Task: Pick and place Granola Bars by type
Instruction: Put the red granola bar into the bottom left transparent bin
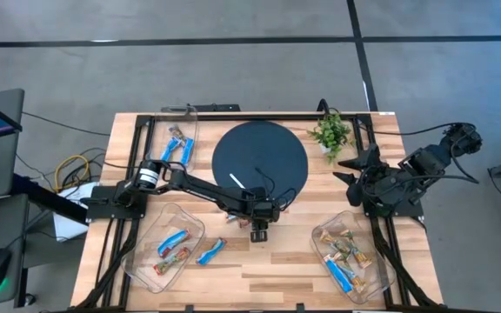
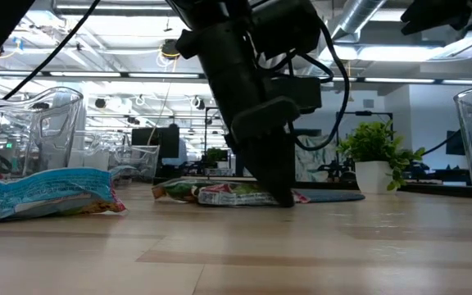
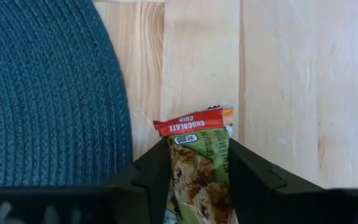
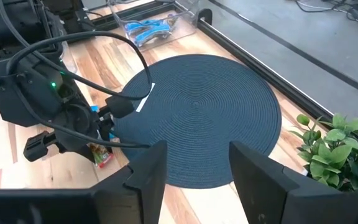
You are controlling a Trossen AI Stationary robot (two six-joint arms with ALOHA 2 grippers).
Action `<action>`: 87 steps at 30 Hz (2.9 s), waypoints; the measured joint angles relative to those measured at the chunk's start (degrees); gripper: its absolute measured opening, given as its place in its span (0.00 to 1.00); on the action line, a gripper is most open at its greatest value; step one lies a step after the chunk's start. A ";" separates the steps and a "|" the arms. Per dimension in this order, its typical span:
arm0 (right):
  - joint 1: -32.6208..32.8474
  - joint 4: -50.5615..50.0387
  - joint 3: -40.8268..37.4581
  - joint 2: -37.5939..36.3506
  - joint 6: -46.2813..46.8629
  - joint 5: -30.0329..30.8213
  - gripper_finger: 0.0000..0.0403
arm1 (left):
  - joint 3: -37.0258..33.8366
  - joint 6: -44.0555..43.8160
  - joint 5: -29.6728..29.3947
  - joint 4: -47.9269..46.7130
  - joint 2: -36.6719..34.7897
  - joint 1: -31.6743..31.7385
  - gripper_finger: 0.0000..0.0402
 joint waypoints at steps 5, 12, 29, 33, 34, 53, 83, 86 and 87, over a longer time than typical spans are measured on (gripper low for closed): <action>0.00 0.06 0.00 0.00 0.02 0.04 0.40 | 1.45 0.47 -0.03 -1.35 0.00 0.00 0.28; 0.00 0.06 0.00 0.00 0.02 0.06 0.39 | 5.09 1.69 -0.24 -1.86 0.02 0.02 0.28; 0.00 0.00 0.02 0.02 0.61 -0.04 0.37 | 27.70 -2.69 -7.73 -33.81 0.01 1.14 0.24; 0.00 -0.04 0.04 0.46 0.61 -0.04 0.37 | 31.48 -7.65 -8.22 -43.66 0.02 0.59 0.24; 0.00 -0.05 0.04 0.54 0.61 -0.06 0.37 | 32.22 -8.92 -8.29 -46.22 0.01 0.43 0.24; 0.22 0.29 0.04 6.36 1.07 -0.22 0.35 | 31.88 -31.59 -6.70 -62.26 -5.87 -11.51 0.24; -2.11 4.89 0.04 7.61 0.55 -1.40 0.36 | -13.34 -75.33 -0.71 -62.17 -27.43 -32.79 0.25; -1.74 5.10 0.04 7.61 0.59 -1.46 0.36 | -14.56 -74.23 0.70 -60.51 -27.43 -32.33 0.25; -1.65 5.21 0.04 7.63 0.57 -1.46 0.36 | -14.63 -74.18 0.65 -60.19 -27.43 -32.30 0.25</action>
